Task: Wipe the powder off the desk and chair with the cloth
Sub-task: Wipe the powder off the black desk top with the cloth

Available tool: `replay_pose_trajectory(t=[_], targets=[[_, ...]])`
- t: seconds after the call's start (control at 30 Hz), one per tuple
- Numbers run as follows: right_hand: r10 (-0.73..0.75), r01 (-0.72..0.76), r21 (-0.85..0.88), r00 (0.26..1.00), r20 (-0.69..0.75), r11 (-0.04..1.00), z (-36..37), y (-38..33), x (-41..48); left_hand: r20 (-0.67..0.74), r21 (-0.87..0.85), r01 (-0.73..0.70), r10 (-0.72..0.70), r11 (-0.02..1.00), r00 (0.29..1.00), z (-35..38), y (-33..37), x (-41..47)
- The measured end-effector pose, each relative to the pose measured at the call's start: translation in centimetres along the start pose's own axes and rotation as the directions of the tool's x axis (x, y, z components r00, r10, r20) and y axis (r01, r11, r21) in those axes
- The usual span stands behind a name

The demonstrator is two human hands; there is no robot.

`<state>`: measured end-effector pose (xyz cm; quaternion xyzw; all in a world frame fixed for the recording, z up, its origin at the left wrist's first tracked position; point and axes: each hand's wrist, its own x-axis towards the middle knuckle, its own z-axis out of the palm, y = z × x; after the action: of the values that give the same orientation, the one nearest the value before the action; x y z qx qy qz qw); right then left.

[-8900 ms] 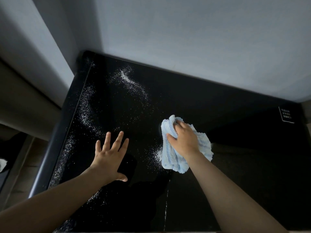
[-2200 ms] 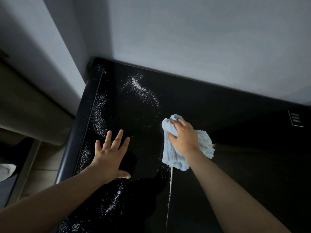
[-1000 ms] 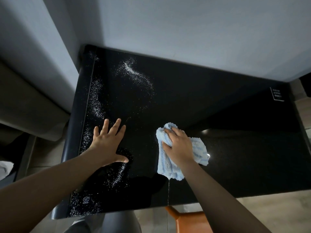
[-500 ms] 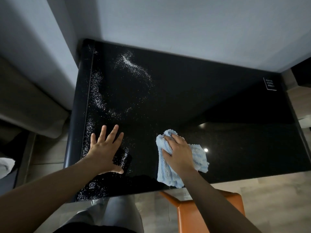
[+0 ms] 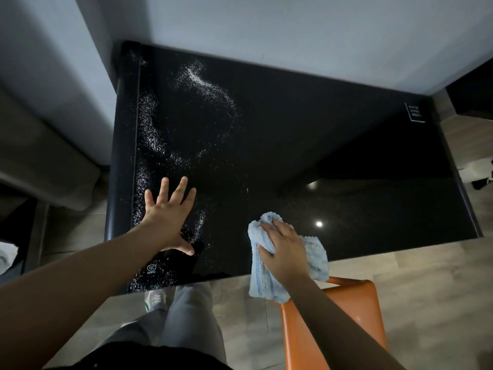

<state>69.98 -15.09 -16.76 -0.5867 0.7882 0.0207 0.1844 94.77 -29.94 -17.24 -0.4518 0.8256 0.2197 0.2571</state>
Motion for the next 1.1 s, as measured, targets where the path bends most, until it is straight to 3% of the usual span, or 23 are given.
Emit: replay_pose_trajectory(t=[0.67,1.1], targets=[[0.090,-0.088,-0.039,0.994,0.063,0.995,2.0,-0.1,-7.1,0.026,0.024,0.000,-0.001,1.000,1.000,-0.3,0.2,0.3],[0.117,-0.111,-0.056,0.986,0.116,0.992,2.0,0.1,-7.3,0.043,0.015,0.010,-0.011,1.000,0.999,-0.4,0.4,0.7]])
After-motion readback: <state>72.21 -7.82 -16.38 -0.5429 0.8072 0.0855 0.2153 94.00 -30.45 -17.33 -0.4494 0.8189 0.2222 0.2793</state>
